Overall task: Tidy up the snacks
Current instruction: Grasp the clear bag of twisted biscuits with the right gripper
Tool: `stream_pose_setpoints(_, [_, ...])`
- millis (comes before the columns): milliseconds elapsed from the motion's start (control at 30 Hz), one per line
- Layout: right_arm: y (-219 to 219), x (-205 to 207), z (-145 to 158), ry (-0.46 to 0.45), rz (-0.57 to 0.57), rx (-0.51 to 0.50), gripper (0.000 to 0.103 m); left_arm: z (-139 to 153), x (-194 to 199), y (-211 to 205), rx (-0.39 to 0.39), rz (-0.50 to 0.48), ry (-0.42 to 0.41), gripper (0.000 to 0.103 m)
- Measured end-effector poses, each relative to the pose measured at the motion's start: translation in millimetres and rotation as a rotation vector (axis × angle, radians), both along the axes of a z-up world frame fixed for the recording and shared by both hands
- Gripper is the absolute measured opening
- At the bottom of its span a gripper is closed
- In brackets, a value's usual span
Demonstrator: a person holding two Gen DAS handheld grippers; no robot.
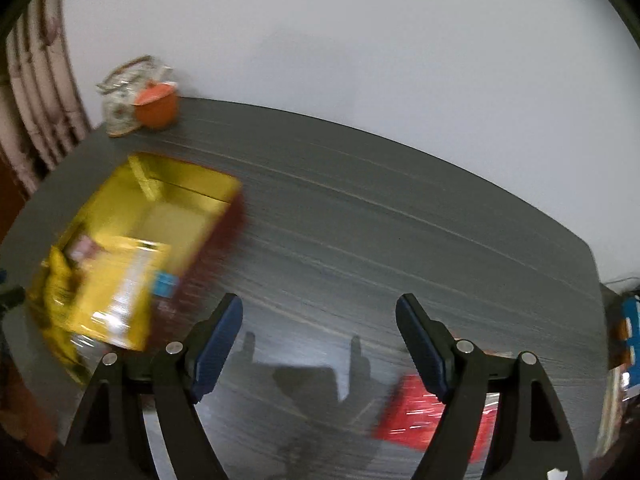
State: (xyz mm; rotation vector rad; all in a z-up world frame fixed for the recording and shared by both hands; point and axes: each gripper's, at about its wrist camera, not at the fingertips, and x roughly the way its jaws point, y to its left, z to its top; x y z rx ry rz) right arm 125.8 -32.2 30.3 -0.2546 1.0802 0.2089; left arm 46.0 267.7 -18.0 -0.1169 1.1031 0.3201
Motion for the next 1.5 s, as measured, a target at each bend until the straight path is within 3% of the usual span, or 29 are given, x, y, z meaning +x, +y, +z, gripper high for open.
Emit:
stream_pose_setpoints(267, [-69.0, 9.2, -11.7, 0.076, 0.142, -0.125, 0.072, -4.4, 2.4, -0.1, 0.011, 0.006, -0.003, 0.074])
stream_pose_setpoints(433, [-90.5, 14.1, -31.2, 0.165, 0.239, -0.127, 0.059, -0.3, -0.7, -0.9, -0.012, 0.032, -0.018, 0.074])
stream_pose_setpoints(833, [-97.1, 27.8, -63.5, 0.255, 0.409, -0.065, 0.058, 11.8, -4.9, -34.1, 0.002, 0.016, 0.027, 0.074])
stream_pose_setpoints(1033, [-99.8, 31.6, -77.0, 0.266, 0.354, -0.02, 0.047, 18.0, 5.4, -53.8, 0.003, -0.013, 0.024, 0.074])
stream_pose_setpoints(1100, [-108.3, 30.9, -76.6, 0.272, 0.293, 0.042, 0.04, 19.7, 10.4, -61.2, -0.002, -0.034, 0.02, 0.074])
stream_pose_setpoints(1300, [-123.5, 14.0, -74.6, 0.238, 0.125, 0.108, 0.04, 20.7, 26.9, -90.6, -0.023, -0.105, 0.009, 0.074])
stream_pose_setpoints(1500, [-123.2, -17.2, -68.4, 0.214, -0.13, 0.078, 0.04, 19.4, 38.0, -124.1, -0.058, -0.186, 0.003, 0.074])
